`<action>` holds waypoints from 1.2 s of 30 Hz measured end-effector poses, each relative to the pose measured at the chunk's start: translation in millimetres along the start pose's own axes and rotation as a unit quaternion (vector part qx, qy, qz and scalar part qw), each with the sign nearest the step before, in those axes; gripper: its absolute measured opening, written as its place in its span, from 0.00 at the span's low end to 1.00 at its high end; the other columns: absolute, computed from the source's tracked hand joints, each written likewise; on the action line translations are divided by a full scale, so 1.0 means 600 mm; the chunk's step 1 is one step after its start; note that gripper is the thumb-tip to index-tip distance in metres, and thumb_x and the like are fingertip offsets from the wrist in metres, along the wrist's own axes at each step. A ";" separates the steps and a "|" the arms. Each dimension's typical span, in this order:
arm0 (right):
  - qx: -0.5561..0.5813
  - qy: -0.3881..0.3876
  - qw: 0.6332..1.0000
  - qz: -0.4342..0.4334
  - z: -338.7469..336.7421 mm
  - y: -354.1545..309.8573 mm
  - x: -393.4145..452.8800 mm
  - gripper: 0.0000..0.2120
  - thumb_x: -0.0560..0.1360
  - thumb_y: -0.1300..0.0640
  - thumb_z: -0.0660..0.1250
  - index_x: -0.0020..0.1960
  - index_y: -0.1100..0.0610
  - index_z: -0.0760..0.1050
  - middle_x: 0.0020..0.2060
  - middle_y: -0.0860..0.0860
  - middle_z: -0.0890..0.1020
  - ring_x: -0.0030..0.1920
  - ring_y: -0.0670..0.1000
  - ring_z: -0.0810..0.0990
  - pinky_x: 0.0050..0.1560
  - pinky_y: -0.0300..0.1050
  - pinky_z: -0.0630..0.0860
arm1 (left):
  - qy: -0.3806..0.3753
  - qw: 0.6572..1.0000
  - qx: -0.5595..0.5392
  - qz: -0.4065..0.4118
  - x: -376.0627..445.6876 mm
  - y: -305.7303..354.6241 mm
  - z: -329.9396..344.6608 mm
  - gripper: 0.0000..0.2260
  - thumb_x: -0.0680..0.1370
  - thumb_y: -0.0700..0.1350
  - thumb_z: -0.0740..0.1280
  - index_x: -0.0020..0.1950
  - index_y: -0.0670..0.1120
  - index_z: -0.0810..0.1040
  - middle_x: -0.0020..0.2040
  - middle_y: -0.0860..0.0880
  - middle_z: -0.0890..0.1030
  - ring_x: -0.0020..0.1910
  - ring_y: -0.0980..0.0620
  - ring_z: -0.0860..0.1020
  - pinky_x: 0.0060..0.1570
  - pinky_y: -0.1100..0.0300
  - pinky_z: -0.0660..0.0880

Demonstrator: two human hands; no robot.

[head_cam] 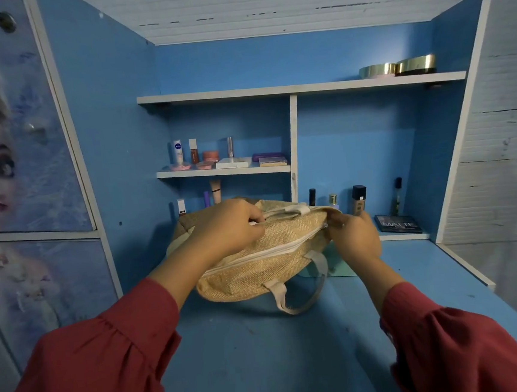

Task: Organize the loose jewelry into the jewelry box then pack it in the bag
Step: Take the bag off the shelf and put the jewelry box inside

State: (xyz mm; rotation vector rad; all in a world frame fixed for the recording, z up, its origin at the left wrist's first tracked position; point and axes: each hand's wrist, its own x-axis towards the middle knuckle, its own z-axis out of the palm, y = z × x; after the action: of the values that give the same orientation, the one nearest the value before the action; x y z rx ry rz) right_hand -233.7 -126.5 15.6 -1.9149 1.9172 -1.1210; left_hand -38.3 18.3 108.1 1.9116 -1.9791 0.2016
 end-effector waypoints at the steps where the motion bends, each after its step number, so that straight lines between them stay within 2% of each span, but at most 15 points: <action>1: -0.013 -0.008 1.000 -0.005 -0.001 -0.002 0.002 0.13 0.77 0.49 0.62 0.56 0.51 0.81 0.58 0.55 0.71 0.56 0.61 0.73 0.45 0.48 0.71 | 0.000 1.000 -0.006 0.001 0.001 -0.001 0.001 0.09 0.77 0.50 0.64 0.52 0.54 0.83 0.51 0.58 0.82 0.43 0.55 0.78 0.37 0.61 0.72; 4: -0.032 -0.024 0.999 -0.032 -0.001 -0.007 0.003 0.10 0.76 0.51 0.63 0.54 0.45 0.81 0.56 0.55 0.70 0.56 0.62 0.74 0.47 0.49 0.73 | -0.002 0.999 -0.032 -0.006 0.004 -0.008 0.004 0.09 0.77 0.49 0.65 0.54 0.53 0.83 0.54 0.58 0.81 0.46 0.54 0.79 0.36 0.65 0.70; 7: -0.042 -0.022 0.997 -0.053 -0.002 -0.009 -0.001 0.09 0.76 0.50 0.63 0.53 0.43 0.81 0.55 0.55 0.71 0.55 0.62 0.74 0.49 0.50 0.75 | 0.005 0.999 -0.048 -0.017 0.004 -0.015 0.007 0.08 0.77 0.49 0.66 0.53 0.54 0.83 0.53 0.56 0.83 0.46 0.53 0.79 0.39 0.63 0.72; 13: -0.082 0.005 0.991 -0.108 0.000 -0.001 -0.004 0.09 0.77 0.51 0.65 0.53 0.51 0.81 0.53 0.55 0.75 0.55 0.59 0.72 0.45 0.48 0.73 | 0.018 0.999 -0.045 -0.020 0.002 -0.018 0.013 0.09 0.77 0.51 0.66 0.54 0.53 0.83 0.53 0.57 0.83 0.45 0.54 0.79 0.34 0.67 0.68; 17: -0.103 0.018 0.987 -0.122 0.006 -0.010 -0.017 0.11 0.77 0.52 0.62 0.53 0.59 0.76 0.52 0.56 0.79 0.55 0.59 0.73 0.49 0.50 0.71 | 0.033 0.999 -0.031 -0.024 0.003 -0.014 0.018 0.09 0.77 0.52 0.66 0.55 0.54 0.83 0.53 0.57 0.82 0.46 0.54 0.80 0.35 0.68 0.68; 21: -0.022 0.043 0.987 -0.155 0.021 -0.043 -0.047 0.10 0.78 0.54 0.61 0.49 0.62 0.73 0.46 0.58 0.80 0.50 0.58 0.76 0.43 0.48 0.70 | 0.031 0.998 -0.056 -0.026 0.005 -0.006 0.035 0.09 0.77 0.49 0.66 0.52 0.52 0.84 0.48 0.54 0.84 0.41 0.53 0.80 0.41 0.56 0.77; 24: 0.076 0.039 0.991 -0.107 0.030 -0.056 -0.060 0.10 0.78 0.59 0.61 0.56 0.63 0.73 0.51 0.58 0.78 0.51 0.59 0.77 0.48 0.51 0.74 | 0.034 0.998 -0.053 -0.029 0.006 -0.005 0.038 0.08 0.77 0.49 0.65 0.51 0.52 0.84 0.46 0.53 0.84 0.39 0.54 0.79 0.39 0.57 0.76; 26: 0.082 0.036 0.994 -0.063 0.030 -0.044 -0.051 0.12 0.77 0.62 0.59 0.59 0.63 0.71 0.54 0.61 0.77 0.53 0.61 0.76 0.52 0.53 0.74 | 0.033 0.997 -0.058 -0.027 0.005 -0.009 0.032 0.08 0.77 0.49 0.66 0.51 0.51 0.84 0.47 0.54 0.84 0.38 0.54 0.78 0.36 0.59 0.74; 30: -0.021 0.011 0.997 -0.078 0.020 -0.016 -0.027 0.11 0.76 0.61 0.60 0.54 0.62 0.76 0.49 0.61 0.80 0.51 0.63 0.76 0.50 0.53 0.74 | 0.020 0.997 -0.072 -0.027 0.001 -0.017 0.022 0.09 0.77 0.49 0.67 0.54 0.52 0.84 0.51 0.55 0.83 0.43 0.54 0.80 0.45 0.56 0.78; 33: -0.026 0.009 0.997 -0.074 0.014 -0.014 -0.021 0.09 0.76 0.59 0.61 0.48 0.60 0.78 0.43 0.59 0.81 0.47 0.61 0.78 0.46 0.54 0.78 | 0.024 0.996 -0.080 -0.030 0.001 -0.018 0.024 0.09 0.77 0.49 0.67 0.54 0.52 0.84 0.52 0.56 0.83 0.41 0.56 0.79 0.38 0.60 0.74; 36: -0.026 0.022 0.998 -0.057 0.013 -0.015 -0.024 0.11 0.78 0.56 0.61 0.48 0.61 0.78 0.43 0.58 0.82 0.46 0.60 0.78 0.47 0.55 0.78 | 0.033 0.995 -0.086 -0.036 0.001 -0.016 0.026 0.08 0.76 0.48 0.67 0.52 0.51 0.84 0.48 0.55 0.84 0.38 0.55 0.78 0.34 0.61 0.72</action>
State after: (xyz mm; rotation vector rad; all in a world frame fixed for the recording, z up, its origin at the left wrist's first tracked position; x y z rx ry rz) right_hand -219.7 -114.8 10.8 -2.0670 1.8981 -1.1640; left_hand -31.2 11.4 92.7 1.8374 -1.8200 0.0701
